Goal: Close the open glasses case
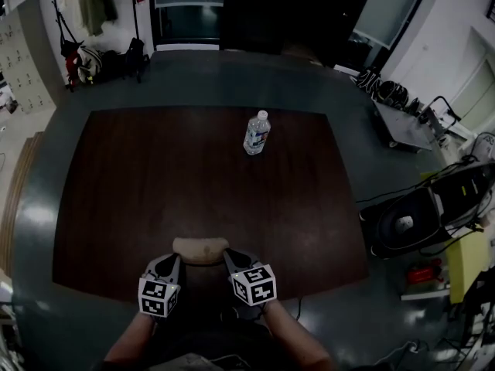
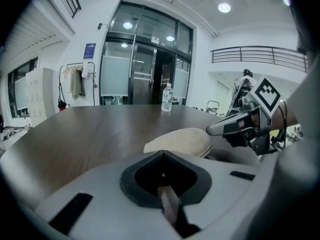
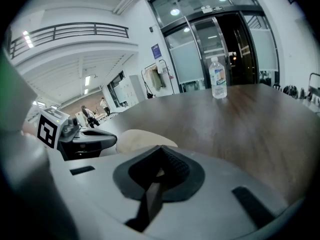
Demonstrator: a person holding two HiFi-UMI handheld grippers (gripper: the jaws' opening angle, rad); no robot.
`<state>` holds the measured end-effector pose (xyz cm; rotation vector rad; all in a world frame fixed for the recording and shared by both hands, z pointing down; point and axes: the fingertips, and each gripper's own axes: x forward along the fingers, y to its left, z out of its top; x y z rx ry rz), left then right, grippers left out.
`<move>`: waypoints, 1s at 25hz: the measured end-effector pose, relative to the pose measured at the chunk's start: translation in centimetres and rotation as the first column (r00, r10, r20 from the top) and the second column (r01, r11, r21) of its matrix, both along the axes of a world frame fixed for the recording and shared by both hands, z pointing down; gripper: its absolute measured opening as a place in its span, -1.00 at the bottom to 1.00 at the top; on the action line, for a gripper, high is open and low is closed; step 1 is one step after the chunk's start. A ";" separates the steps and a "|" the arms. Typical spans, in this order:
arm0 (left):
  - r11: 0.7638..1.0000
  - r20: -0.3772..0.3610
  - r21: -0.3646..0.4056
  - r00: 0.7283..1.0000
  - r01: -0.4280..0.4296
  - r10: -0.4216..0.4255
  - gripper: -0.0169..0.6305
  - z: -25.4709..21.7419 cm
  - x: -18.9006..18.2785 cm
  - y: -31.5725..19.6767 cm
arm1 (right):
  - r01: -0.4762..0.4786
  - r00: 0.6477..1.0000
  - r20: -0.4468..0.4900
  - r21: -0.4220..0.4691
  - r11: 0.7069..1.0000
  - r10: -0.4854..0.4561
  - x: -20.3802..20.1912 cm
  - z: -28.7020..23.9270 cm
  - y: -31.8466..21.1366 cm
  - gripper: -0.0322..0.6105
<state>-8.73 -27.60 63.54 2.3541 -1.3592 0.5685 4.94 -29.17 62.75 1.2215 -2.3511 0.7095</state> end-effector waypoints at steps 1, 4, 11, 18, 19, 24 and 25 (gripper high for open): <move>1.000 -0.005 -0.001 1.000 0.005 -0.005 -0.92 0.0 0.0 0.0 | 0.002 1.000 0.001 0.000 1.000 -0.002 0.0 0.0 -0.1 -0.93; 1.000 0.037 0.007 0.999 -0.014 0.014 -0.92 0.3 0.2 -0.1 | 0.006 1.000 0.001 0.003 1.000 -0.006 0.0 0.1 -0.1 -0.93; 0.999 0.049 -0.019 0.998 -0.034 0.035 -0.92 0.9 0.1 0.5 | 0.010 1.000 0.005 0.003 1.000 -0.010 0.0 0.0 0.5 -0.93; 0.999 0.089 0.028 0.995 0.044 -0.046 -0.92 -0.1 -0.1 0.6 | 0.006 1.000 0.002 0.030 1.000 -0.006 1.7 -1.2 1.5 -0.93; 0.997 0.084 0.044 0.994 0.060 -0.063 -0.92 -0.6 -0.1 0.7 | -0.002 1.000 0.007 0.033 0.999 0.002 2.2 -1.5 1.7 -0.93; 0.991 0.056 0.084 0.993 0.100 -0.105 -0.92 -2.5 1.2 1.9 | -0.031 0.999 0.037 0.045 0.998 0.029 5.2 -2.0 3.5 -0.93; 0.990 0.052 0.096 0.993 0.104 -0.109 -0.92 -3.0 1.6 2.3 | -0.036 0.998 0.044 0.046 0.998 0.034 5.8 -2.0 4.1 -0.93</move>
